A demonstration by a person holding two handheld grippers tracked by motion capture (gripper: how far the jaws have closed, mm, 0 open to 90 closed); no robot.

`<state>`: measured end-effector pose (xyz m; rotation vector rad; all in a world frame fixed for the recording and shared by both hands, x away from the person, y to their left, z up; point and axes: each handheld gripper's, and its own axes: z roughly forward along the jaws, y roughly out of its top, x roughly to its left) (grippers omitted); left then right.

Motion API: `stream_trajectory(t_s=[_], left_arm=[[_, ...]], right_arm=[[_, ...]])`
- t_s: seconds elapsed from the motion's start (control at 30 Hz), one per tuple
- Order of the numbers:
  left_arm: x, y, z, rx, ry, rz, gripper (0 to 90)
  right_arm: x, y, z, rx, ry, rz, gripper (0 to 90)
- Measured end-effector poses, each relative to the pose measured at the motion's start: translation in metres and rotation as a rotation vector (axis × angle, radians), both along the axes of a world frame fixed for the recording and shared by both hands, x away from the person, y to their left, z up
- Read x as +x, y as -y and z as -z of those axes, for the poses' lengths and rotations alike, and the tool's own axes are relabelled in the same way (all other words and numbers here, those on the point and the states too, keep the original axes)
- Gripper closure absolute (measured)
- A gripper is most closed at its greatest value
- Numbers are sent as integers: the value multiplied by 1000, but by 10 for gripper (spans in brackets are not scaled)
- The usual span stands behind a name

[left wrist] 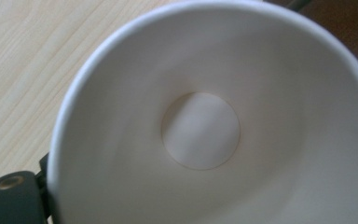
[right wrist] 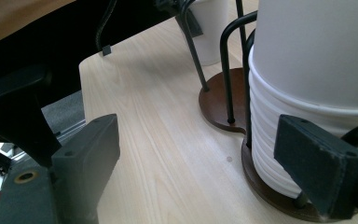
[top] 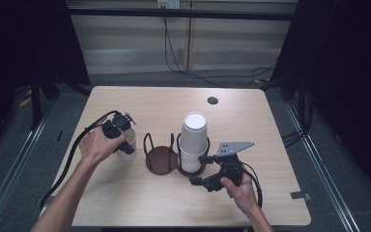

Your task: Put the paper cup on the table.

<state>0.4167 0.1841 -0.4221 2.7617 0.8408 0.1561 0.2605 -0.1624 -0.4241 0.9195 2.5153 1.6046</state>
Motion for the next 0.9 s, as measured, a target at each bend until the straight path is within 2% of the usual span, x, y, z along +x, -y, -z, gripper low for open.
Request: stream_trajectory(t_s=[0.2, 0.23, 0.43, 0.53, 0.67, 0.7, 0.8, 0.83, 0.9], left_arm=[[-4, -8, 4, -29, -3, 15, 82], [-4, -9, 4, -20, -21, 20, 74], [-7, -19, 9, -58, -29, 0, 62], [-9, -24, 9, -62, -34, 18, 82], [-13, -33, 10, -111, -38, 7, 157], [-15, -35, 10, -123, -36, 2, 154], [-18, -39, 11, -123, -45, -1, 155], [-19, -42, 11, -116, -41, -8, 156], [-22, -46, 11, -132, -28, -18, 156]], right_arm=[[0, -1, 1, -2, 0, -1, 148], [0, -1, 1, 0, -1, -2, 148], [1, -2, 1, 3, -4, -4, 148], [1, -1, 1, 3, -5, -1, 148], [0, -1, 1, 1, -4, 1, 148], [0, -1, 1, 2, -3, 2, 148], [1, -1, 1, 3, -3, 3, 148], [1, -1, 1, 2, -4, 4, 148], [0, -1, 1, 3, -4, 3, 148]])
